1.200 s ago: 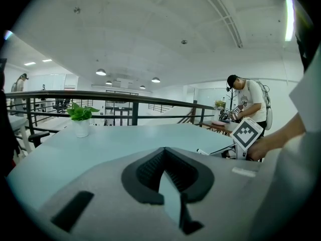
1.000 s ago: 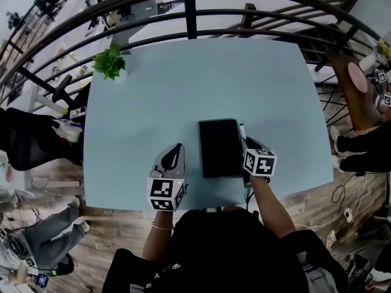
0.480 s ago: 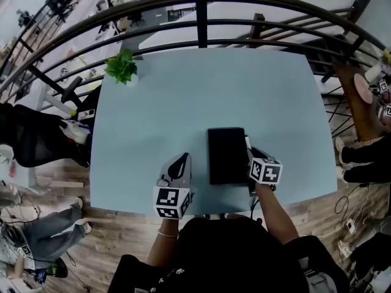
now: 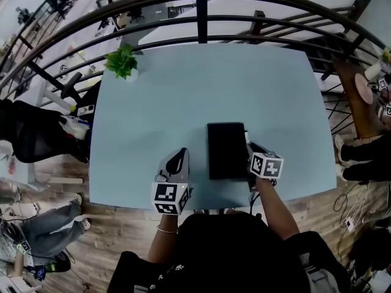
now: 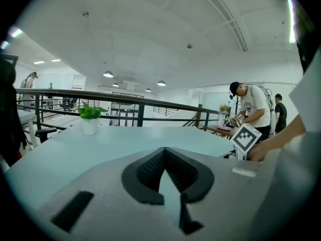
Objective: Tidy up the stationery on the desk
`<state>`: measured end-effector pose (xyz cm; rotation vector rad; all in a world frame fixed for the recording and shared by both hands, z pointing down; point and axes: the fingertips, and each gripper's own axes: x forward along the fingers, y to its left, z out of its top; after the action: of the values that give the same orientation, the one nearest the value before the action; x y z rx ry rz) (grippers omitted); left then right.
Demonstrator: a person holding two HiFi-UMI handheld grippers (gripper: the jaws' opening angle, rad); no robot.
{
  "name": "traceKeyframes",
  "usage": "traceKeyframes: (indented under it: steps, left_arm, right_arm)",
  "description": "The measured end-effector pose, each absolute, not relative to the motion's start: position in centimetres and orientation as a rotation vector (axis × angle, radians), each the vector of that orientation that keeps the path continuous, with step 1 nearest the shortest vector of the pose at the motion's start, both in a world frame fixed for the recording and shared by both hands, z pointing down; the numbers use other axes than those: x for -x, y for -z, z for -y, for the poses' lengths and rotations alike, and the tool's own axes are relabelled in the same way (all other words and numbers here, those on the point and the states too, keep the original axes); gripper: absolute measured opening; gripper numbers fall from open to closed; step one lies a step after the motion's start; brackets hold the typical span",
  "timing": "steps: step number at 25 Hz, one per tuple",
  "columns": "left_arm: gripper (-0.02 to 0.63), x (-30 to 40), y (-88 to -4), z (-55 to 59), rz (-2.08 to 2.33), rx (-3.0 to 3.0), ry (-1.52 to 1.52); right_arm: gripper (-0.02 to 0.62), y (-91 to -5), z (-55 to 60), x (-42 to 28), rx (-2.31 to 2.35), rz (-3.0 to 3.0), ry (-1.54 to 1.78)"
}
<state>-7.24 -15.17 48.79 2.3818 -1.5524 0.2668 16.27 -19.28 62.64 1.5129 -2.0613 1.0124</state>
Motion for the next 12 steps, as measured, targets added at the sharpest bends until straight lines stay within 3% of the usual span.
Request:
traceKeyframes:
  steps: [12]
  left_arm:
    - [-0.006,7.27,-48.63,15.18,1.567,-2.379,-0.286]
  right_arm:
    - [0.109,-62.52,19.52,-16.48,-1.497,2.089,-1.050]
